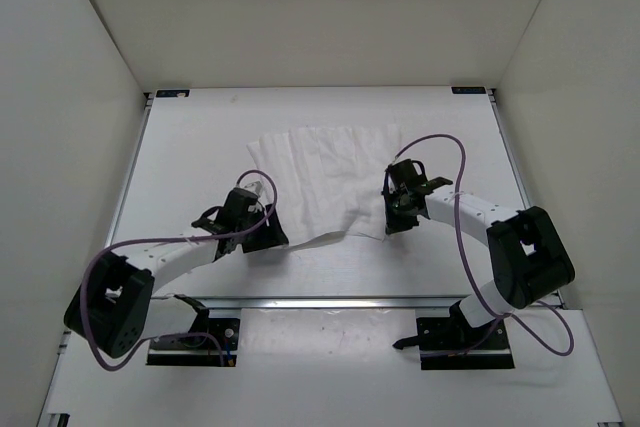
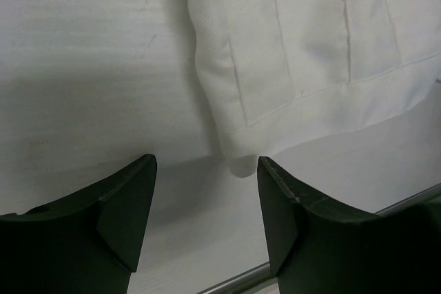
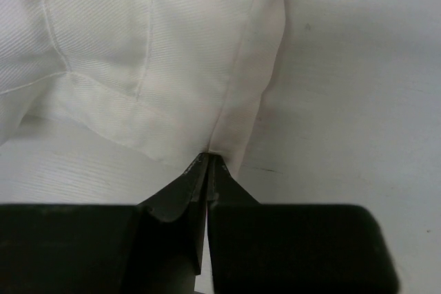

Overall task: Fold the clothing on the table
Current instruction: Flatten the skirt out

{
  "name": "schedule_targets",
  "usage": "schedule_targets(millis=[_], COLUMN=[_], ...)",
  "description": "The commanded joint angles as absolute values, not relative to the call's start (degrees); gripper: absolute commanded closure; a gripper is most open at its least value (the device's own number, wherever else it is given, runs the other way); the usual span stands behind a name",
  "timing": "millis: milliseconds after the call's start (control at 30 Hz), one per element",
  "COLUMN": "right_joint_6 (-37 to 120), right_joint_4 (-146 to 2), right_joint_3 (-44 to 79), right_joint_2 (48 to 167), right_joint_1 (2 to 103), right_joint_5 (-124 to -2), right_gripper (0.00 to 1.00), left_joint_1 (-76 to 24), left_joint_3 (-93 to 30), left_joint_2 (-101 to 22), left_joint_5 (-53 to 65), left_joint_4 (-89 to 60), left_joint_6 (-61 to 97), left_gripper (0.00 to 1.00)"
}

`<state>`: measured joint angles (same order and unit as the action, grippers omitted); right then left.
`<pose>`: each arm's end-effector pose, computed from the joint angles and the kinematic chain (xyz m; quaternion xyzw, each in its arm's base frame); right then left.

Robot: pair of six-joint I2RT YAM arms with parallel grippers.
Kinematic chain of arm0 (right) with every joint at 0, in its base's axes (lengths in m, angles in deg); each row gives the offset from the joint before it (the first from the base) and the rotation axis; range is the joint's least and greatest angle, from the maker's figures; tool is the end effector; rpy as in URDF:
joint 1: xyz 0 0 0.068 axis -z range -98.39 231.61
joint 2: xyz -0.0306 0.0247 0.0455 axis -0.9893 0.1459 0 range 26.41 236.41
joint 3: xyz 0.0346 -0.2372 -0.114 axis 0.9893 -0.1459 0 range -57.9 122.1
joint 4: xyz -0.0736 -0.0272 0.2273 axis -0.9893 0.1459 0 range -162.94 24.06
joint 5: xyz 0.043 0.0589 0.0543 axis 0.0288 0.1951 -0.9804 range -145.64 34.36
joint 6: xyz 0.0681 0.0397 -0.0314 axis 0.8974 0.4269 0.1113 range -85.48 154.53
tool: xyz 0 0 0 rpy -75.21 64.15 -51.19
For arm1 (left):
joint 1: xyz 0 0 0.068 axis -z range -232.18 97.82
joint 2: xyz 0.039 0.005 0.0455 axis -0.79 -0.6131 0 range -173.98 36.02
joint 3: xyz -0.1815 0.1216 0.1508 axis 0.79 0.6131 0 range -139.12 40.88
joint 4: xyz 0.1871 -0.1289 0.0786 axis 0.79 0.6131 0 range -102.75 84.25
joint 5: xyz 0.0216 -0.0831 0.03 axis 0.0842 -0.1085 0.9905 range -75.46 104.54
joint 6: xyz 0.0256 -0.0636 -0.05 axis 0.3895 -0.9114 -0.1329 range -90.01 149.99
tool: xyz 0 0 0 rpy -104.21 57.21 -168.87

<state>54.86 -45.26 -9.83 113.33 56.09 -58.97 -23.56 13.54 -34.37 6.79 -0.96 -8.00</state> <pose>0.2475 0.1228 0.1405 -0.0502 0.9774 0.1054 0.1762 0.1906 -0.1156 0.1261 -0.0573 0.9496 -0.2193 0.2165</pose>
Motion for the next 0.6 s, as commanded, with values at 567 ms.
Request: schedule_targets(millis=[567], right_joint_6=[56.4], right_joint_4=[-46.0], right_joint_3=[-10.5], right_joint_2=[114.2], right_joint_1=[53.7], right_joint_5=[-55.7], right_gripper=[0.66], left_joint_1=[-20.6], left_joint_3=[8.9], left_joint_2=[-43.0], left_joint_5=[9.5], left_joint_4=[-7.2], left_joint_6=[-10.3], left_gripper=[0.30])
